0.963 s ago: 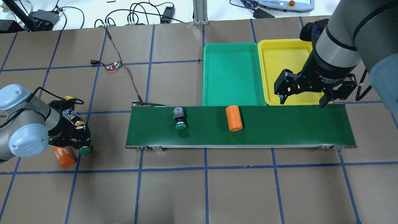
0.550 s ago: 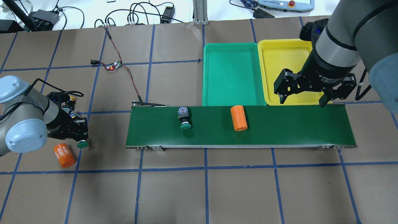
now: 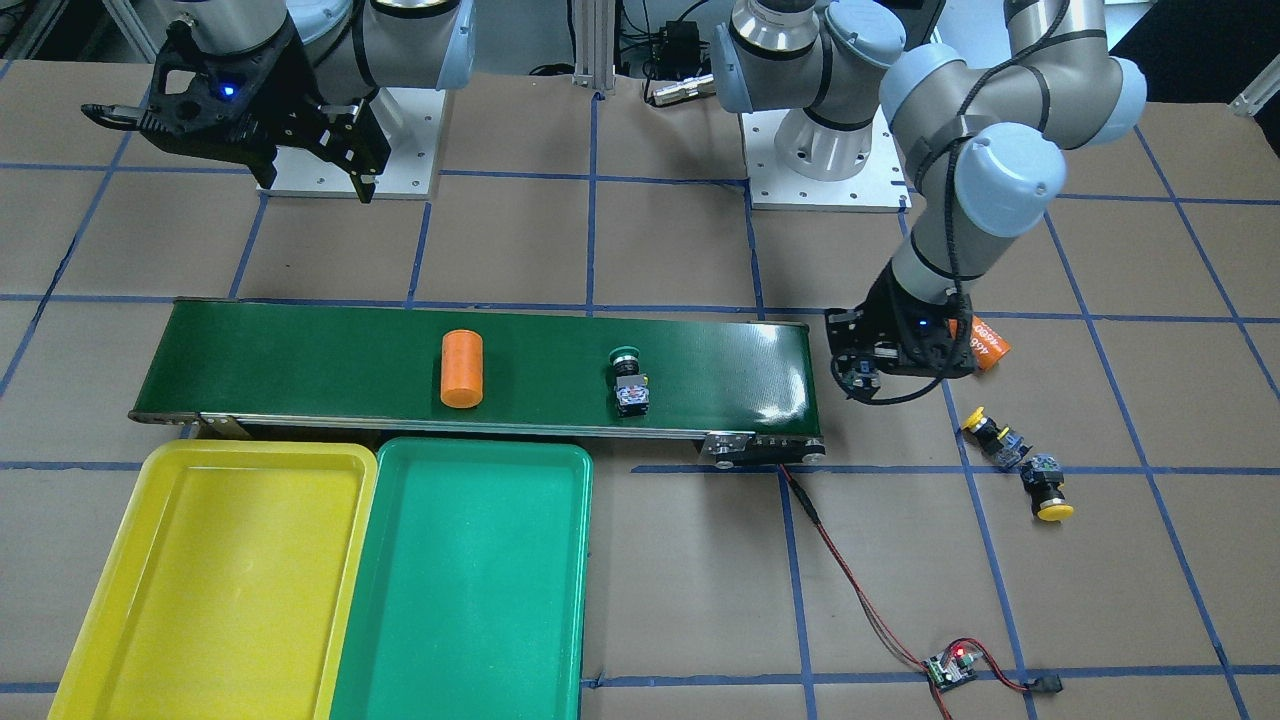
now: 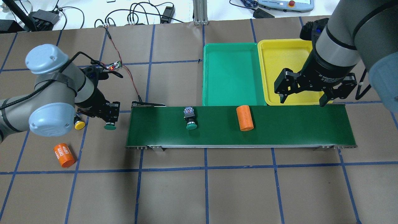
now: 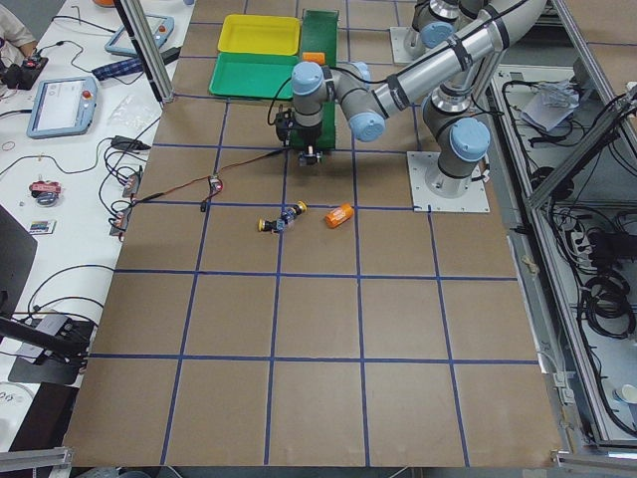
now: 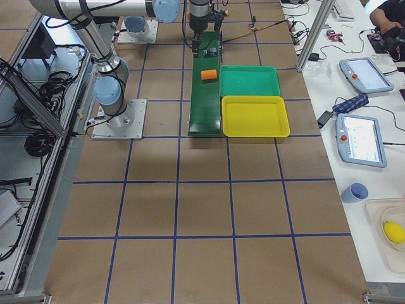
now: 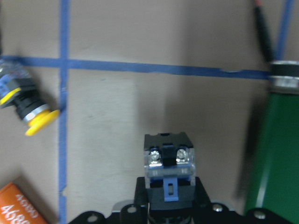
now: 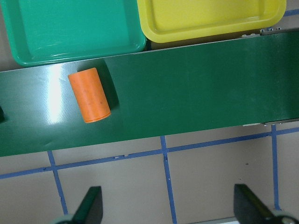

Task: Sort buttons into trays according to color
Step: 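Carry the button onto the conveyor and open the left gripper, then move the left gripper to the orange cell while the right gripper lowers toward the conveyor, then grasp the orange cell with the left gripper while the right grasps a green-capped button, then place the orange cell on the conveyor while the right drops a button in the tray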

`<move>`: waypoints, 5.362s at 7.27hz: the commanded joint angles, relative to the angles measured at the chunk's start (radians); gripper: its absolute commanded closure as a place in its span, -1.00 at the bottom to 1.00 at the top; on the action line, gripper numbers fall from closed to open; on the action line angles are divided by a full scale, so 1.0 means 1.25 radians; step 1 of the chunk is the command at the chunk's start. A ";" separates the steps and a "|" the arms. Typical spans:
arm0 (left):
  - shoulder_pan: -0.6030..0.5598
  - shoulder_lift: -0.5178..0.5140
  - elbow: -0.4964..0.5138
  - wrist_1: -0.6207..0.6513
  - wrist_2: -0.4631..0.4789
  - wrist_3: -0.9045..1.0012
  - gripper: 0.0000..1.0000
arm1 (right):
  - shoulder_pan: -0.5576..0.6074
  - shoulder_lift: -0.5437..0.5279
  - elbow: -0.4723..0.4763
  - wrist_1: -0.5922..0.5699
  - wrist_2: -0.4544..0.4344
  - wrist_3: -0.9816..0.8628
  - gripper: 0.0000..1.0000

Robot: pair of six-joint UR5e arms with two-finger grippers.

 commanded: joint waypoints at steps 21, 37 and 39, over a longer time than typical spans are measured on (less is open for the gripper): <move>0.451 0.019 -0.206 0.119 0.025 -0.086 -1.00 | 0.007 0.171 0.048 -0.192 0.082 0.035 -1.00; -0.078 0.005 -0.008 0.038 0.035 0.050 1.00 | 0.171 0.352 0.093 -0.394 -0.006 0.262 1.00; -0.096 -0.001 -0.017 0.038 0.025 0.039 1.00 | 0.168 0.332 0.053 -0.386 -0.007 0.263 1.00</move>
